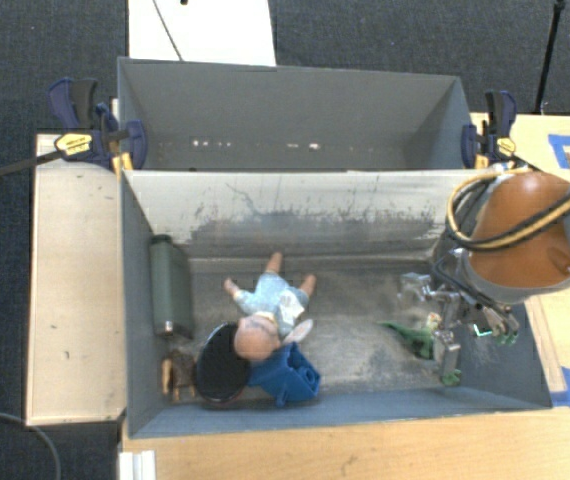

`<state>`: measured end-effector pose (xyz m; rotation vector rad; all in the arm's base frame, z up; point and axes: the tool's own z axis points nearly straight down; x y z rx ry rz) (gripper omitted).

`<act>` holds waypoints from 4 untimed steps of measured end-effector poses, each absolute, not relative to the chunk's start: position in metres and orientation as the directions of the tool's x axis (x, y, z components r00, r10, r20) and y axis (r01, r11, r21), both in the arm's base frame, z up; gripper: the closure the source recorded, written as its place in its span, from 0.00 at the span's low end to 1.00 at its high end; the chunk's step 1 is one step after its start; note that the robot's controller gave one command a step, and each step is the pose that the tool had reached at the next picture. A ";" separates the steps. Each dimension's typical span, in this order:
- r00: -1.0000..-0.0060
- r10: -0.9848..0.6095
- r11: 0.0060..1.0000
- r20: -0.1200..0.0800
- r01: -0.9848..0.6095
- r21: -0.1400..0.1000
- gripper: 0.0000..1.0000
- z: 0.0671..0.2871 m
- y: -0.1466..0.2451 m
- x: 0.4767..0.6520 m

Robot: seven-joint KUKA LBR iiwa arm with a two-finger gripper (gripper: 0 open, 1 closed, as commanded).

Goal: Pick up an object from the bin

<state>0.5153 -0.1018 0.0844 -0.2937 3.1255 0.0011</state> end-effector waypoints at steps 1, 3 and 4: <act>-0.977 -0.213 0.977 -0.004 -0.213 -0.002 1.00 0.074 -0.125 0.522; -0.980 -0.197 0.980 0.004 -0.197 0.003 1.00 0.115 -0.138 0.560; -0.981 -0.192 0.981 -0.002 -0.192 -0.001 1.00 0.131 -0.143 0.575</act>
Offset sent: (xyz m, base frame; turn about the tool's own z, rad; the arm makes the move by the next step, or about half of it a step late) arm 0.0000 0.0000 0.0000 0.0000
